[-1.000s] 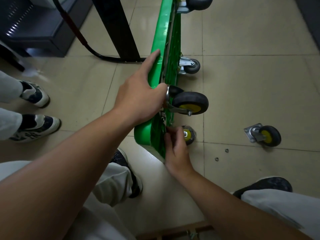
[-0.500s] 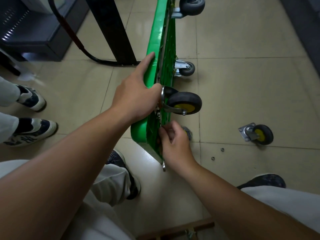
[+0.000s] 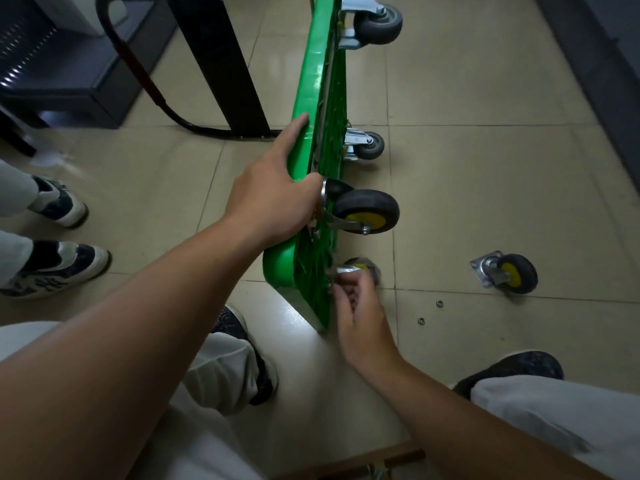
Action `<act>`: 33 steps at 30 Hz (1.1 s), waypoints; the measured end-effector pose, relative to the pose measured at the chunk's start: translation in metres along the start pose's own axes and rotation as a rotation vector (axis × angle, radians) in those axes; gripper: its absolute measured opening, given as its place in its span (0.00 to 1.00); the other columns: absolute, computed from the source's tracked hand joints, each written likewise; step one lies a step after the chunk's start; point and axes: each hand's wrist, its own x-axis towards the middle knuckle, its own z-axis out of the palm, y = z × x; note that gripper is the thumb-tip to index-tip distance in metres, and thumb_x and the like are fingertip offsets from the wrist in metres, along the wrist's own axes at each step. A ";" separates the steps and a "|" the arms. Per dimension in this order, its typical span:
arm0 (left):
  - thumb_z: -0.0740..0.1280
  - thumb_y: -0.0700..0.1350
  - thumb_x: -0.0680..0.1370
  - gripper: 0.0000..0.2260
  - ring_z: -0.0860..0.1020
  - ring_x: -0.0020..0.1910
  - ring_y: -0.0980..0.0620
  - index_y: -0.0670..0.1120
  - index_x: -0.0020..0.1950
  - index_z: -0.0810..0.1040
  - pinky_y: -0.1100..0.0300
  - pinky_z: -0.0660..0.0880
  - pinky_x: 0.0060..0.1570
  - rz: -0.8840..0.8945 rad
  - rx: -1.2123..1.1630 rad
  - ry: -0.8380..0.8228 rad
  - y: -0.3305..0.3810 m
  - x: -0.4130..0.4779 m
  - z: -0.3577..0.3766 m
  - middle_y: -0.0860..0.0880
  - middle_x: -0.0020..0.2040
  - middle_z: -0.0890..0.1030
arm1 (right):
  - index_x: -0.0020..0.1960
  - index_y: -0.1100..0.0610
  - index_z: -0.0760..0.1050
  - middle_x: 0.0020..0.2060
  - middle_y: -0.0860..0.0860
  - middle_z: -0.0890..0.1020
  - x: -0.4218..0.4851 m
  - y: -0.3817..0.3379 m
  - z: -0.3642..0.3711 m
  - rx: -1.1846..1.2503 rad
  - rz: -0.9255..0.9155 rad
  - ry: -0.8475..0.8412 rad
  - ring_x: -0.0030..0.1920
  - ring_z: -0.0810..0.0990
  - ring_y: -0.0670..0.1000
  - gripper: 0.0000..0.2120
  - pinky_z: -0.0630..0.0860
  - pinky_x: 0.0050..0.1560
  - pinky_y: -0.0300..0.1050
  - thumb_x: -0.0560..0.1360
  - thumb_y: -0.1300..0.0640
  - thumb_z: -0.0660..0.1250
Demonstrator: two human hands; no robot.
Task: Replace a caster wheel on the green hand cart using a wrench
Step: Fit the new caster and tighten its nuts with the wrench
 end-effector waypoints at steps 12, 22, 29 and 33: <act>0.65 0.50 0.75 0.34 0.82 0.47 0.49 0.71 0.77 0.59 0.46 0.80 0.52 0.007 -0.019 0.001 -0.003 0.003 0.002 0.55 0.59 0.80 | 0.56 0.50 0.71 0.48 0.31 0.80 0.049 0.008 0.012 0.142 -0.182 -0.067 0.53 0.80 0.38 0.07 0.75 0.53 0.33 0.83 0.62 0.61; 0.64 0.50 0.73 0.34 0.82 0.46 0.49 0.72 0.76 0.59 0.46 0.81 0.52 0.013 -0.038 0.001 -0.005 0.004 0.003 0.56 0.61 0.79 | 0.54 0.55 0.74 0.45 0.41 0.82 0.048 0.012 0.016 0.216 -0.148 -0.114 0.50 0.82 0.46 0.03 0.78 0.51 0.41 0.82 0.60 0.63; 0.65 0.50 0.75 0.33 0.81 0.47 0.50 0.71 0.77 0.59 0.47 0.80 0.54 0.005 -0.004 0.017 -0.002 0.002 0.003 0.56 0.58 0.79 | 0.47 0.62 0.73 0.35 0.49 0.83 0.040 -0.016 0.007 0.376 0.094 -0.148 0.37 0.81 0.51 0.04 0.78 0.37 0.42 0.80 0.63 0.66; 0.64 0.50 0.74 0.33 0.81 0.48 0.48 0.71 0.77 0.59 0.48 0.79 0.55 -0.003 -0.007 0.018 -0.002 0.001 0.002 0.55 0.57 0.78 | 0.45 0.61 0.72 0.30 0.56 0.79 0.041 -0.053 -0.008 0.364 0.353 -0.225 0.25 0.76 0.51 0.09 0.75 0.26 0.42 0.80 0.57 0.67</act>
